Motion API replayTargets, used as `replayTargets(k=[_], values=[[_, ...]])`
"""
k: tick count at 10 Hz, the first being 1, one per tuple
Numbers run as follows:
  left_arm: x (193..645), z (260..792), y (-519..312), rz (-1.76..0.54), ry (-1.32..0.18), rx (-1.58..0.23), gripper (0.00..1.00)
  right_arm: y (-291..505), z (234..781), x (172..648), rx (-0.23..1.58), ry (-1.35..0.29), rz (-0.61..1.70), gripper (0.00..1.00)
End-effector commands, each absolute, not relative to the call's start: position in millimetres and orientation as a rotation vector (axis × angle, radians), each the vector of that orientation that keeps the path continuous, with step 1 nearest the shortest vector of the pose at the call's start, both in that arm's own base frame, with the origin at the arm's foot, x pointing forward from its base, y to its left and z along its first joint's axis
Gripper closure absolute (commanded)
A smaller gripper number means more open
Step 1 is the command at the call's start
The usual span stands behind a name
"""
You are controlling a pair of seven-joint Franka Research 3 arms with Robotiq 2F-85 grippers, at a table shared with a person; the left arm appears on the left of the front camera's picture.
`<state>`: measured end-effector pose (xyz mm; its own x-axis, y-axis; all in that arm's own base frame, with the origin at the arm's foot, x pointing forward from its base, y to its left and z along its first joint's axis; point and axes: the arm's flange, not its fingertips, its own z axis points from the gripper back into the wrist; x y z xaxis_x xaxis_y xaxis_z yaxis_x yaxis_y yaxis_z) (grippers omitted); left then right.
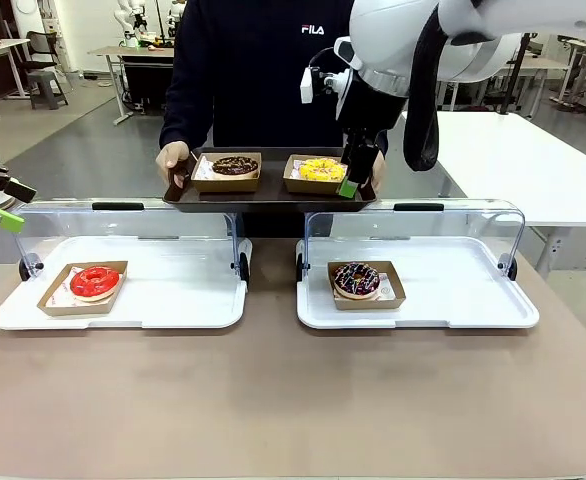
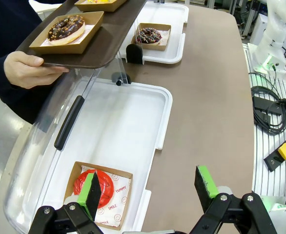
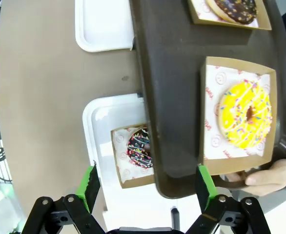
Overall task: Provide the desired donut to the person.
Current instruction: Place the picked Paper togo box onto the Handle tray extended by the person.
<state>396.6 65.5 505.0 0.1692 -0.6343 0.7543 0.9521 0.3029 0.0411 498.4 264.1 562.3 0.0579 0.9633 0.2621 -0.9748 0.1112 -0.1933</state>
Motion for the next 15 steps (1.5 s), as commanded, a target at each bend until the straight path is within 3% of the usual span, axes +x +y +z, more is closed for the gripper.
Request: replayTargets(k=[1, 7, 11, 15], values=[[398.3, 505.6, 64.6, -1.197, -0.776, -0.514, 0.00, 264.2, 560.0, 500.0, 0.030, -0.374, 1.476, 0.00], [398.3, 505.6, 64.6, -1.197, -0.776, -0.514, 0.00, 264.5, 561.9, 498.7, 0.039, -0.362, 1.469, 0.00], [398.3, 505.6, 64.6, -1.197, -0.776, -0.514, 0.00, 110.6, 596.5, 421.4, 0.211, -0.536, 1.407, 0.00], [398.3, 505.6, 64.6, -1.197, -0.776, -0.514, 0.00, 12.0, 572.7, 377.4, 0.343, -0.798, 1.276, 0.00]])
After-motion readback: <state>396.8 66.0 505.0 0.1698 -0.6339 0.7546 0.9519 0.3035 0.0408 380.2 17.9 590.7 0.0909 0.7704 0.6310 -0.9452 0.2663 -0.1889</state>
